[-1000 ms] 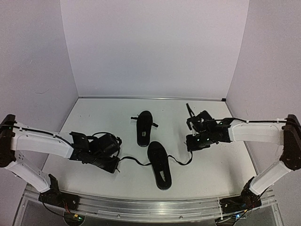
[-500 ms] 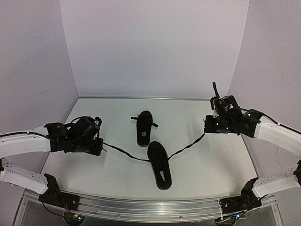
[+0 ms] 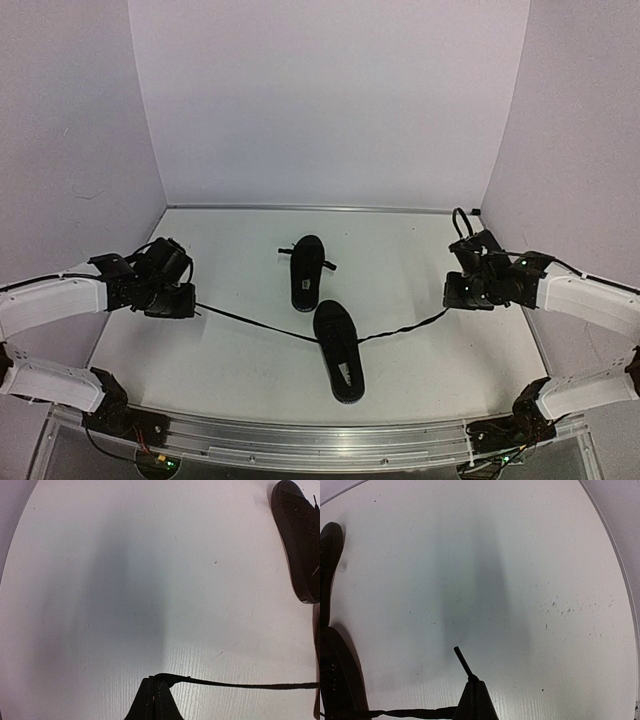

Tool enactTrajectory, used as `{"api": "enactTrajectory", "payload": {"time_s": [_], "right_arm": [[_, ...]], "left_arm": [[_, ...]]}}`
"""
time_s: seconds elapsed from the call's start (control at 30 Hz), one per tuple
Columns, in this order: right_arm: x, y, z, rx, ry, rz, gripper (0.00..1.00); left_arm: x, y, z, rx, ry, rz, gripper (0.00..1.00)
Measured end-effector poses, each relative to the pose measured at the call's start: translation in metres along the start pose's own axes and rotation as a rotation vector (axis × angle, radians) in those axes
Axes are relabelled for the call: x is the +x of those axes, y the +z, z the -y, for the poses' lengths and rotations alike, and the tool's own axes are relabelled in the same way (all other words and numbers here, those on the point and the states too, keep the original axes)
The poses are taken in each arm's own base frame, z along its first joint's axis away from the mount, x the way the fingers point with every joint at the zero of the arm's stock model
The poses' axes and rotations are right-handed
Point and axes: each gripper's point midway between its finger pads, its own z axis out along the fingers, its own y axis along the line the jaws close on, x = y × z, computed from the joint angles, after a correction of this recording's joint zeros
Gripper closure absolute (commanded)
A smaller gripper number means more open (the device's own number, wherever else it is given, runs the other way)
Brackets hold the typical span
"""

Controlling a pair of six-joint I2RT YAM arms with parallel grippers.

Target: Tie the shoes

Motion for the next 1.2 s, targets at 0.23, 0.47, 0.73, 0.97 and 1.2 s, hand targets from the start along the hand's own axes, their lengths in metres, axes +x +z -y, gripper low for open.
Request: {"api": "enactTrajectory", "payload": {"time_s": [0.23, 0.47, 0.73, 0.97, 1.2], "right_arm": [[-0.008, -0.011, 0.002, -0.018, 0.032, 0.039, 1.00], [-0.015, -0.021, 0.006, -0.028, 0.066, 0.075, 1.00], [-0.020, -0.019, -0.020, -0.139, 0.021, 0.059, 1.00], [-0.072, -0.020, -0.062, -0.199, -0.052, 0.115, 1.00], [-0.108, -0.035, -0.089, -0.279, -0.083, 0.187, 1.00]], "left_arm": [[-0.008, 0.006, -0.011, 0.002, -0.043, -0.009, 1.00], [-0.016, 0.007, -0.017, 0.033, -0.054, -0.007, 1.00], [-0.016, -0.001, 0.041, 0.321, 0.043, -0.007, 1.00], [0.010, -0.021, 0.094, 0.491, 0.202, -0.030, 1.00], [0.001, -0.033, 0.093, 0.509, 0.202, 0.022, 1.00]]}}
